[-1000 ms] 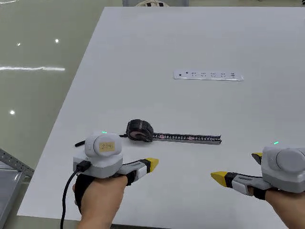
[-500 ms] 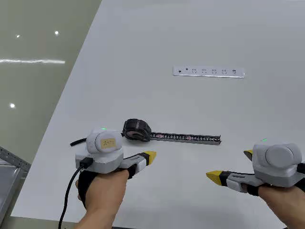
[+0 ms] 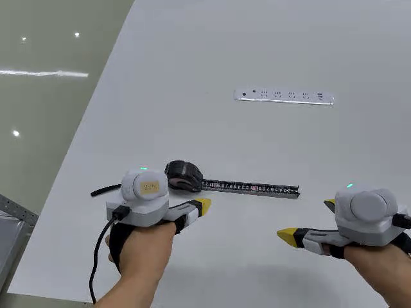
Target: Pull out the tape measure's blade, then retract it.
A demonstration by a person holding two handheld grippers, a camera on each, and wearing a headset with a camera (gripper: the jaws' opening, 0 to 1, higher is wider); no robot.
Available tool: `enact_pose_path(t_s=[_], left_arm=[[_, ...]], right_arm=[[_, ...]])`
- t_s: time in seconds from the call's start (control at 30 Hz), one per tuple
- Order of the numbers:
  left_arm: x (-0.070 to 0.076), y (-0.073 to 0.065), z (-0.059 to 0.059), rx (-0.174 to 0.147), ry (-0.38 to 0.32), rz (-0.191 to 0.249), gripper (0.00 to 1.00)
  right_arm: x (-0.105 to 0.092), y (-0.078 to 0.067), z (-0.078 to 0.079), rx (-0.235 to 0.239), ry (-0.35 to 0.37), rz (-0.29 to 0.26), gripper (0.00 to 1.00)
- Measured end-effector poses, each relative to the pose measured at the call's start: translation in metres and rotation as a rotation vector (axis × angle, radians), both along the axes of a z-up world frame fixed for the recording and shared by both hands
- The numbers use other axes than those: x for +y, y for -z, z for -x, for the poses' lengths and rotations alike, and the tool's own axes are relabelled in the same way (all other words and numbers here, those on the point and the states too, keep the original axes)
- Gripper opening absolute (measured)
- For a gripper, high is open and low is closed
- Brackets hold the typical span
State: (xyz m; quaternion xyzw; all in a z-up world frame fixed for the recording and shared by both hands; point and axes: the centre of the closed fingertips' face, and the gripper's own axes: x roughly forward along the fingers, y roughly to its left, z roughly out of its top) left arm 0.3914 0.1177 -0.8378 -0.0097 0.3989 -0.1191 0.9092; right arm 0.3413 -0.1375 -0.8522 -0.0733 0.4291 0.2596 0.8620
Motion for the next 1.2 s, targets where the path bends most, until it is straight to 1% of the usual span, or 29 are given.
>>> enact_pose_path(t_s=[0.03, 0.1, 0.27, 0.47, 0.63, 0.7, 0.9, 1.0, 1.07, 1.13, 1.17, 1.2], left_arm=[[0.0, 0.0, -0.001, -0.002, -0.001, 0.001, 0.93], [-0.001, -0.001, -0.005, -0.019, -0.001, 0.003, 0.92], [-0.003, 0.001, -0.012, -0.033, 0.001, -0.001, 0.92], [-0.005, 0.008, -0.017, -0.03, 0.007, -0.009, 0.91], [-0.005, 0.012, -0.022, -0.031, -0.001, -0.011, 0.9], [-0.005, 0.016, -0.024, -0.024, -0.004, -0.013, 0.9], [-0.007, 0.021, -0.031, -0.017, -0.011, -0.013, 0.9], [-0.008, 0.024, -0.035, -0.011, -0.011, -0.017, 0.89], [-0.007, 0.026, -0.038, -0.009, -0.013, -0.019, 0.88], [-0.008, 0.027, -0.04, -0.008, -0.017, -0.017, 0.87], [-0.007, 0.029, -0.042, -0.006, -0.019, -0.019, 0.87], [-0.007, 0.03, -0.042, -0.006, -0.019, -0.019, 0.87]], right_arm=[[0.0, 0.001, -0.001, 0.0, -0.003, 0.002, 0.79], [-0.002, 0.003, -0.003, 0.003, -0.011, 0.006, 0.79], [-0.006, 0.009, -0.007, 0.006, -0.035, 0.021, 0.78], [-0.01, 0.016, -0.012, 0.011, -0.065, 0.028, 0.78], [-0.013, 0.023, -0.015, 0.019, -0.098, 0.046, 0.76], [-0.014, 0.026, -0.018, 0.021, -0.11, 0.05, 0.76], [-0.016, 0.031, -0.026, 0.025, -0.141, 0.065, 0.75], [-0.016, 0.032, -0.029, 0.025, -0.165, 0.085, 0.75], [-0.016, 0.033, -0.031, 0.023, -0.179, 0.088, 0.75], [-0.016, 0.034, -0.033, 0.02, -0.201, 0.099, 0.73], [-0.015, 0.036, -0.033, 0.017, -0.226, 0.104, 0.72], [-0.015, 0.037, -0.033, 0.018, -0.231, 0.107, 0.71]])
